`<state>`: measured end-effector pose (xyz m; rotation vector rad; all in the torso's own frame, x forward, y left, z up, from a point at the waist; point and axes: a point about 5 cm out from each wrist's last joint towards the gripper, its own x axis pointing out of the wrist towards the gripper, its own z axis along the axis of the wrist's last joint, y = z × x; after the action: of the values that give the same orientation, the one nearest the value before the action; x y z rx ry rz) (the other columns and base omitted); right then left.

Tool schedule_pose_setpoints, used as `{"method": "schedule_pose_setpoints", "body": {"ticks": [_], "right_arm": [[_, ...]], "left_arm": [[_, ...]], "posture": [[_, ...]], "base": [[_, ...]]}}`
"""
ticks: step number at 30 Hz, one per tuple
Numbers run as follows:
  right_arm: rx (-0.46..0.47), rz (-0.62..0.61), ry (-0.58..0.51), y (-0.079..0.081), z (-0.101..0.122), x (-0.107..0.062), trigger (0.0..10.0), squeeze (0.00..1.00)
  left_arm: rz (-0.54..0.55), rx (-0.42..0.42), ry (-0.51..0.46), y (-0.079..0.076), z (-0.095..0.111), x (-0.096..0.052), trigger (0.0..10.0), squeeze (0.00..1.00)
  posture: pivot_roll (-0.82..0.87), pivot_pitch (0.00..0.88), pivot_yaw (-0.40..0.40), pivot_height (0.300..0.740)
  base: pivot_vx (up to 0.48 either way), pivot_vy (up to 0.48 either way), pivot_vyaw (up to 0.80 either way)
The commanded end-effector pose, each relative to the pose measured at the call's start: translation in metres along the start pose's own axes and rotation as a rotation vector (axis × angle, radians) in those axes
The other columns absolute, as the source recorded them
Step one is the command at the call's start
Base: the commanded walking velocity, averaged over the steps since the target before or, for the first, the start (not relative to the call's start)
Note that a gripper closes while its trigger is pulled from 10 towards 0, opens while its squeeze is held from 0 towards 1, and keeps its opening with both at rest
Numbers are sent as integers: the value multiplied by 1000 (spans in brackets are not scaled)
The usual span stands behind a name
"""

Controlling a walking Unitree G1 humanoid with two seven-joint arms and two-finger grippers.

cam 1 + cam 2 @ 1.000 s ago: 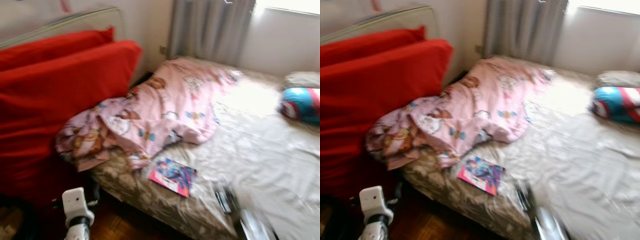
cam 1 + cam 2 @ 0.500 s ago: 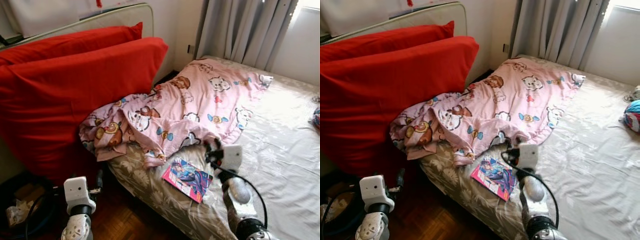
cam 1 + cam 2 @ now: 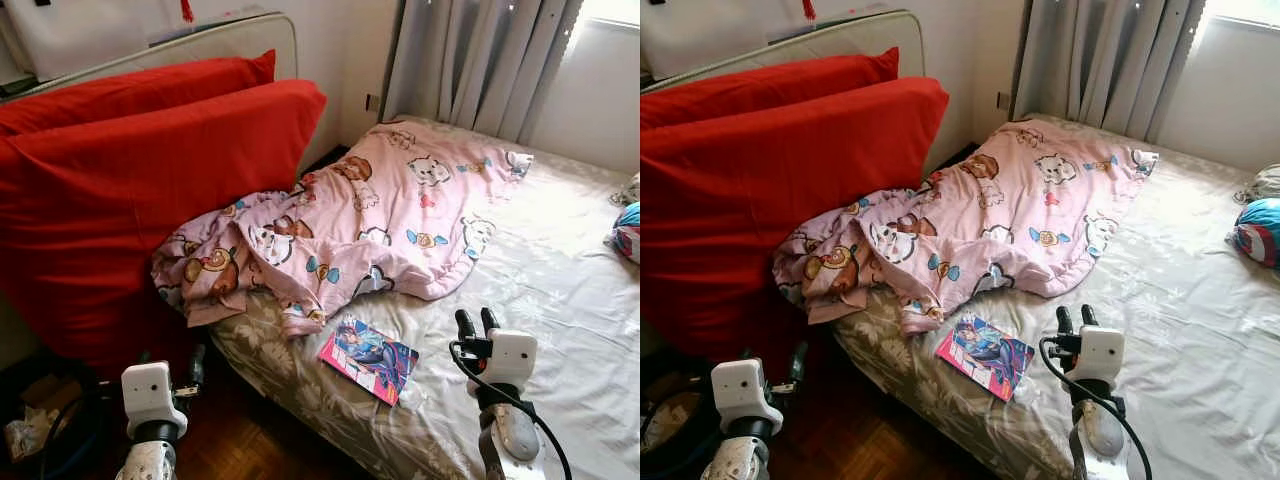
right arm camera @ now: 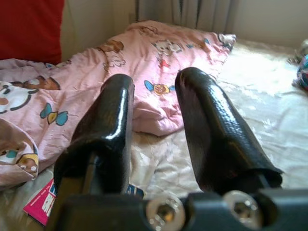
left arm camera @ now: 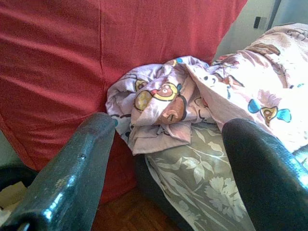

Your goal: Clean up the room

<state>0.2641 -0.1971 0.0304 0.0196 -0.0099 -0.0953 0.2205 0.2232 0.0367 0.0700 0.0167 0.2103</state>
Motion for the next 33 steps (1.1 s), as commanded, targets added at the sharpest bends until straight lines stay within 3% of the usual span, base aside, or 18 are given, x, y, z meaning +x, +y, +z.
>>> {"method": "schedule_pose_setpoints", "body": {"ticks": [1, 8, 18, 33], "right_arm": [[30, -21, -2, 0, 4, 3, 10000, 0], [10, 36, 25, 13, 7, 10, 10000, 0], [11, 51, 51, 14, 8, 15, 10000, 0], [12, 82, 61, 20, 7, 15, 10000, 0]], "left_arm": [[-1, -3, 2, 0, 2, -1, 10000, 0], [16, -19, 10, 0, 4, -3, 10000, 0], [16, -29, 19, -2, 5, 1, 10000, 0], [19, -27, 22, -1, 7, 2, 10000, 0]], "posture": [[-9, 0, -28, 740], [4, 0, -40, 740], [-9, 0, -35, 676], [2, 7, -32, 676]], "base": [[0, 0, 0], [0, 0, 0], [0, 0, 0], [0, 0, 0]]}}
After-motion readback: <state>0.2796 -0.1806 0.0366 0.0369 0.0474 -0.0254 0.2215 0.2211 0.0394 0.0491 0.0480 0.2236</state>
